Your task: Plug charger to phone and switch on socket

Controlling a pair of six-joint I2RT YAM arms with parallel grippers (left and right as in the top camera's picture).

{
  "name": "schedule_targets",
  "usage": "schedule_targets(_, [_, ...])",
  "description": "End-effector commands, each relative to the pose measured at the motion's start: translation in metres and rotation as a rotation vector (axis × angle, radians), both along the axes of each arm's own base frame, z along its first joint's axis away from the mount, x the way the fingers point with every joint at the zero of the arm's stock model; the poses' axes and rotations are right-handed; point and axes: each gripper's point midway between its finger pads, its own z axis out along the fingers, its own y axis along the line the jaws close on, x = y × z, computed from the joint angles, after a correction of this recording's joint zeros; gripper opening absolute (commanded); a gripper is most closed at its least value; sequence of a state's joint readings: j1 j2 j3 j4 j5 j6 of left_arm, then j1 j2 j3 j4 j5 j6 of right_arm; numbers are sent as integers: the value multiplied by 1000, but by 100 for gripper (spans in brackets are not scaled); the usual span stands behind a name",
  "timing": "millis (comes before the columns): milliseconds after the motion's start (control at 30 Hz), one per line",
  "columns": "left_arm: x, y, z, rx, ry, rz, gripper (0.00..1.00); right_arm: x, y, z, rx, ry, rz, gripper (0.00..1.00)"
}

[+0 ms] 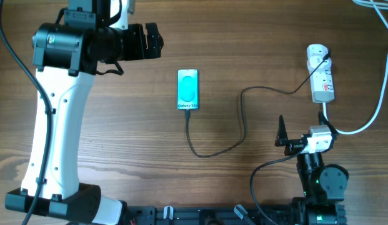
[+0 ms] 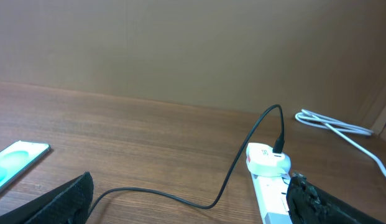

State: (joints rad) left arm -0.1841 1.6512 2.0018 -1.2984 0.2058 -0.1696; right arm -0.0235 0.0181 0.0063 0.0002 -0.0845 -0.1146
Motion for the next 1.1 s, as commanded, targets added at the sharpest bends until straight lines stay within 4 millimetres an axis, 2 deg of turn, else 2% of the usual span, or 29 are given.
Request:
schedule_targets(0, [0, 0, -1, 8, -3, -3, 100, 0, -4, 2, -14, -12, -18, 100])
schedule_targets(400, [1, 0, -3, 9, 2, -3, 100, 0, -4, 2, -15, -12, -18, 100])
schedule_targets(500, [1, 7, -4, 42, 1, 20, 100, 0, -4, 2, -15, -12, -18, 100])
schedule_targets(567, [-4, 13, -5, 72, 14, 39, 100, 0, -4, 2, -15, -12, -18, 100])
schedule_targets(700, [-15, 15, 3, 70, 3, 39, 100, 0, -4, 2, -14, -12, -18, 100])
schedule_targets(800, [-26, 17, 1, 73, 13, 38, 100, 0, -4, 2, -15, -12, -18, 100])
schedule_targets(1067, [-81, 46, -47, 96, 145, 96, 100, 0, -4, 2, -14, -12, -18, 100])
